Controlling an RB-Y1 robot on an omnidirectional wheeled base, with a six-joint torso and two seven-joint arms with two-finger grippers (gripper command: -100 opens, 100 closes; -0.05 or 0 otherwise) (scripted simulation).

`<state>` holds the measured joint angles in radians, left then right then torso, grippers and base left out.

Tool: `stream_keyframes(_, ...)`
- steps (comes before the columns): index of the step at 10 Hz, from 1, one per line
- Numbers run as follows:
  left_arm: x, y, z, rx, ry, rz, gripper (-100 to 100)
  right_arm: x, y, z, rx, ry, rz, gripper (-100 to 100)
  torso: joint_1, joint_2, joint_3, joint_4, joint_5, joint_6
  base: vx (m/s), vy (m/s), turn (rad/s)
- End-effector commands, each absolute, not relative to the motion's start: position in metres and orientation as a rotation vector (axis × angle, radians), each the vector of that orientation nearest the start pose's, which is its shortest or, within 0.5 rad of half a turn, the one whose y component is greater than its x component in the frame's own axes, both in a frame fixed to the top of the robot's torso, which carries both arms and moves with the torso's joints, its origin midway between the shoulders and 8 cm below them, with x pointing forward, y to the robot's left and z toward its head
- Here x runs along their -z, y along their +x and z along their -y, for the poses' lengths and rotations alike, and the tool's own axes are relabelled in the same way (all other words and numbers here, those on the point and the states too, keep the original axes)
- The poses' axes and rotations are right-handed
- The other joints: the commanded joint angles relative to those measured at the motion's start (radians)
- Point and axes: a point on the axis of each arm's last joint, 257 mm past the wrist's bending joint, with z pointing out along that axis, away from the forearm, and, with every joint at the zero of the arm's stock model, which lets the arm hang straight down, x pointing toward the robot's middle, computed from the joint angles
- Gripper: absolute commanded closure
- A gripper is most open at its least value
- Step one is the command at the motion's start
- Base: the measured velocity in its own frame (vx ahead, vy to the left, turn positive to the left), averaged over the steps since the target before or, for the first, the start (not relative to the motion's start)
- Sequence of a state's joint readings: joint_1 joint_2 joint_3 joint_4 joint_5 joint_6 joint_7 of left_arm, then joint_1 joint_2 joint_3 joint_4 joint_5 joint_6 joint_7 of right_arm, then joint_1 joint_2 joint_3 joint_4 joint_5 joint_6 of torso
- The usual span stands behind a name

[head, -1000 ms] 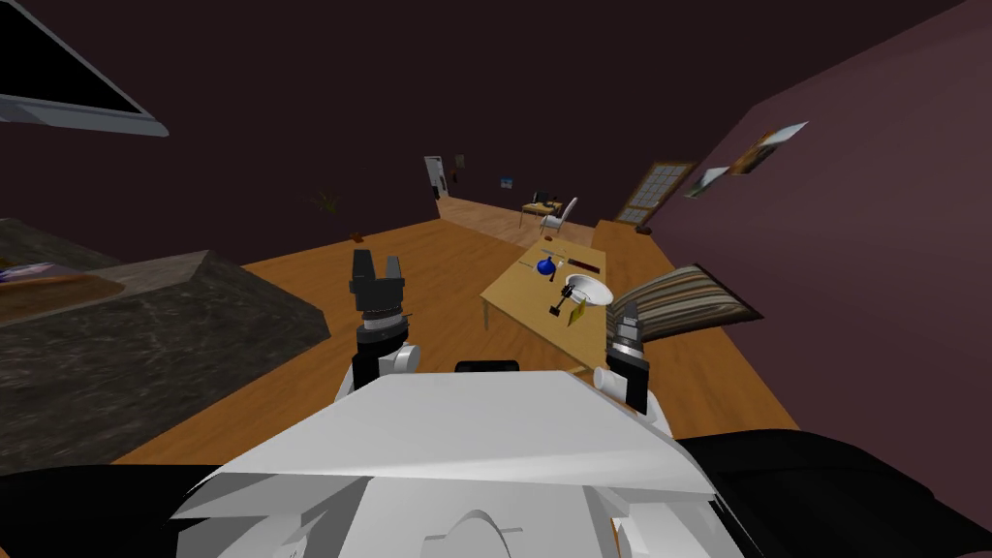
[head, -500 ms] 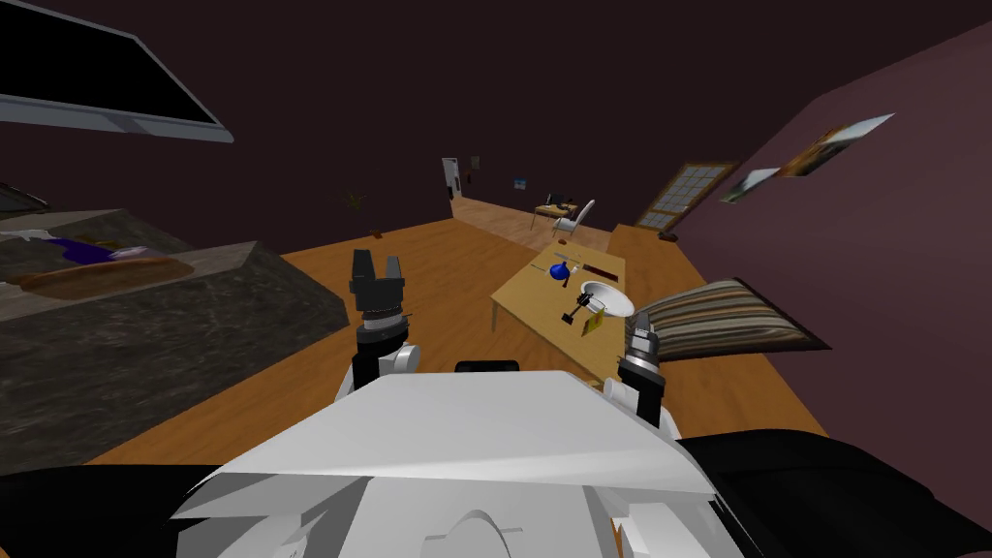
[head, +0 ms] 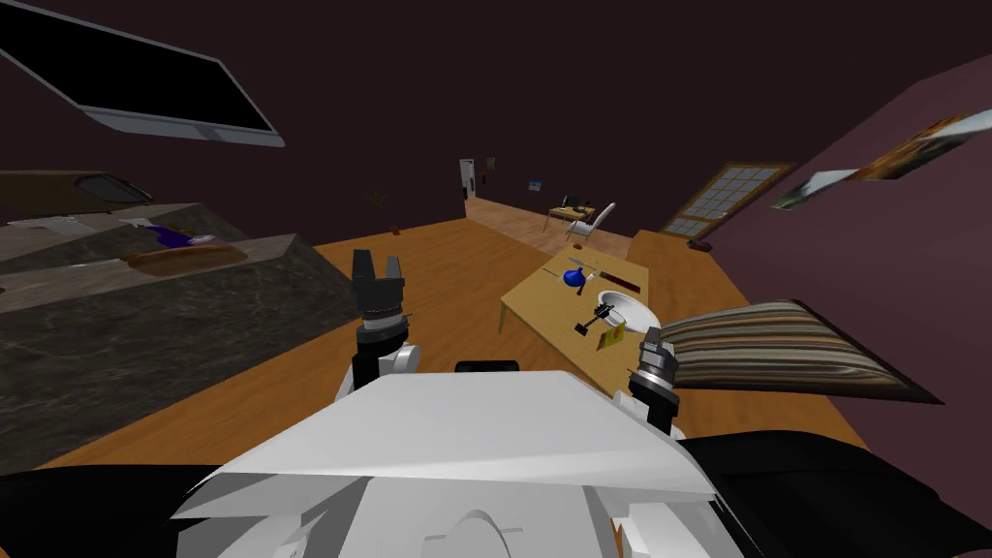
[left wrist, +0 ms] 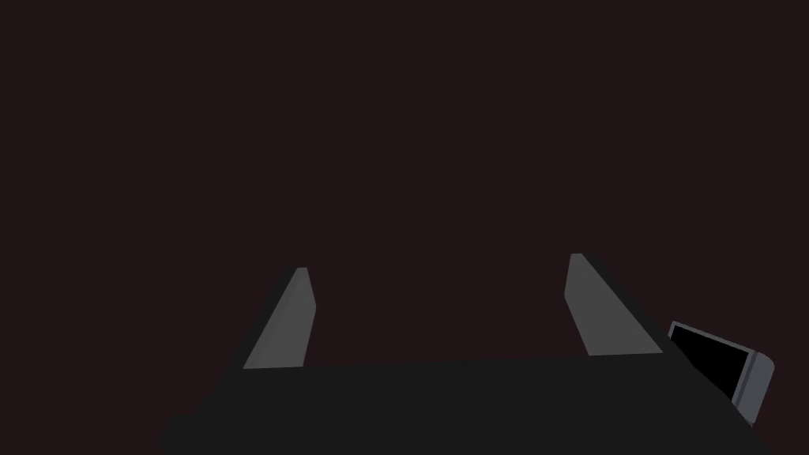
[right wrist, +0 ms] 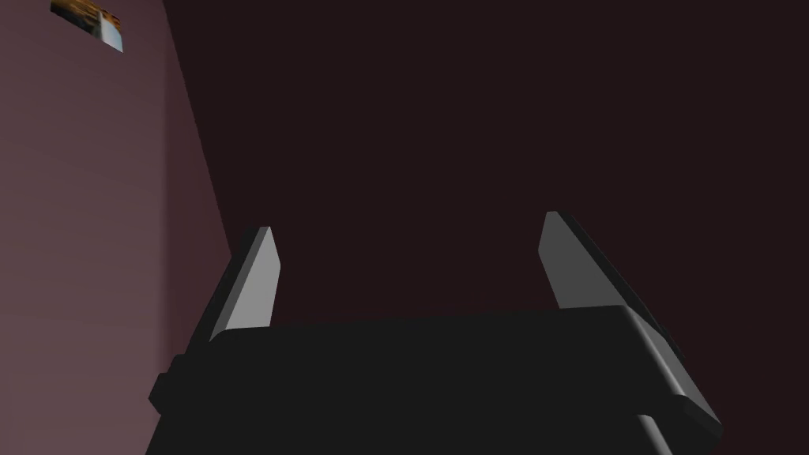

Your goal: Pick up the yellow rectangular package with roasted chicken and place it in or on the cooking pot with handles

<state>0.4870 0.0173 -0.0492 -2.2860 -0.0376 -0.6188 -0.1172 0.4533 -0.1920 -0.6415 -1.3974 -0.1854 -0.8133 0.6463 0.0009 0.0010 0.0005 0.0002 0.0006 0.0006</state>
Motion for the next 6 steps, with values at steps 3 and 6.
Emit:
stream_keyframes(3,-0.051,0.325,-0.251,1.254,-0.478,-0.575,0,0.202,0.183,0.645,0.209,0.703,-0.957,-100,0.000,0.000,0.000,0.000,0.000,0.000,0.037,0.011,0.177)
stream_keyframes(6,-0.051,0.325,-0.251,1.254,-0.478,-0.575,0,0.214,0.166,0.657,0.306,0.702,-0.990,-100,-0.002,0.000,0.000,0.000,0.000,0.000,0.031,-0.010,0.115)
